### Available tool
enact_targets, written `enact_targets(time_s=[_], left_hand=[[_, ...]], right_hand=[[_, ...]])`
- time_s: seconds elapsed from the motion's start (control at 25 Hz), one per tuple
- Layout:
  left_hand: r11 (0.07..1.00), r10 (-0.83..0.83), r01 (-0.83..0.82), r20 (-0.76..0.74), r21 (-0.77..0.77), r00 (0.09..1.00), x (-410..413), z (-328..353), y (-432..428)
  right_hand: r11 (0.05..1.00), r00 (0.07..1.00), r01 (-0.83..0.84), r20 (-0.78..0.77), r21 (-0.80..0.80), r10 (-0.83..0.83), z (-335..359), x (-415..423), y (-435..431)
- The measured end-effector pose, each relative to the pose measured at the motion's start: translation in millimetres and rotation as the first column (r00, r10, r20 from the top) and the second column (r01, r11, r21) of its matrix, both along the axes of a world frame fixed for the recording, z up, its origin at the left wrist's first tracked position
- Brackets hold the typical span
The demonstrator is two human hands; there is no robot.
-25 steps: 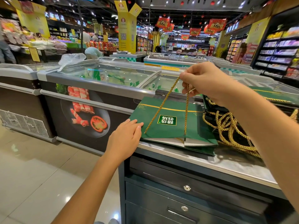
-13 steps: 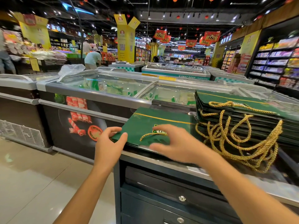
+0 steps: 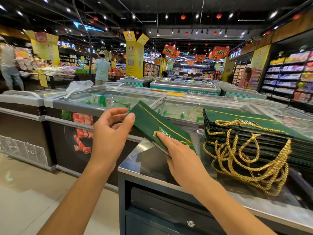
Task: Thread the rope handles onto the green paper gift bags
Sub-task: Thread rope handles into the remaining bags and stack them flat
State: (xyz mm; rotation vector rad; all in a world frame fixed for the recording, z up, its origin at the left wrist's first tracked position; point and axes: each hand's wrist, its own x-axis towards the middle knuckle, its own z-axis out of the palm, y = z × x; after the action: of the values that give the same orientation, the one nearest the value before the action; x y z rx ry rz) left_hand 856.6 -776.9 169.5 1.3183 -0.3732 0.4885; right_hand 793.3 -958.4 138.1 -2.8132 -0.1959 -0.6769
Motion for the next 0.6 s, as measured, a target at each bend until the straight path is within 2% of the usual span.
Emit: enact_targets(time_s=[0.2,0.32,0.4,0.48,0.56,0.6], left_hand=[[0.982,-0.182,0.178,-0.062,-0.059,0.981,-2,8,-3],[0.973,-0.224,0.231,-0.274,-0.005,0.935,-4,-9,-6],[0.95,-0.268,0.311,-0.455,0.021,0.849,-6,-26,-10],[0.908,-0.352,0.418,-0.569,-0.014,0.744,-13,-41,-13],[0.849,-0.446,0.527,-0.597,-0.044,0.667,-20,-49,-15],[0.827,-0.489,0.557,-0.585,-0.074,0.647,-24,-51,-15]], right_hand=[[0.948,0.982,-0.1,0.185,0.303,0.044,19,-4,-7],[0.846,0.96,-0.169,0.28,0.506,0.024,33,-7,-14],[0.685,0.939,-0.261,0.343,0.68,0.018,38,-5,-17],[0.448,0.941,-0.31,0.338,0.838,0.018,38,-3,-11],[0.237,0.941,-0.337,0.336,0.911,0.043,33,-1,-3],[0.167,0.937,-0.351,0.345,0.922,0.065,30,0,1]])
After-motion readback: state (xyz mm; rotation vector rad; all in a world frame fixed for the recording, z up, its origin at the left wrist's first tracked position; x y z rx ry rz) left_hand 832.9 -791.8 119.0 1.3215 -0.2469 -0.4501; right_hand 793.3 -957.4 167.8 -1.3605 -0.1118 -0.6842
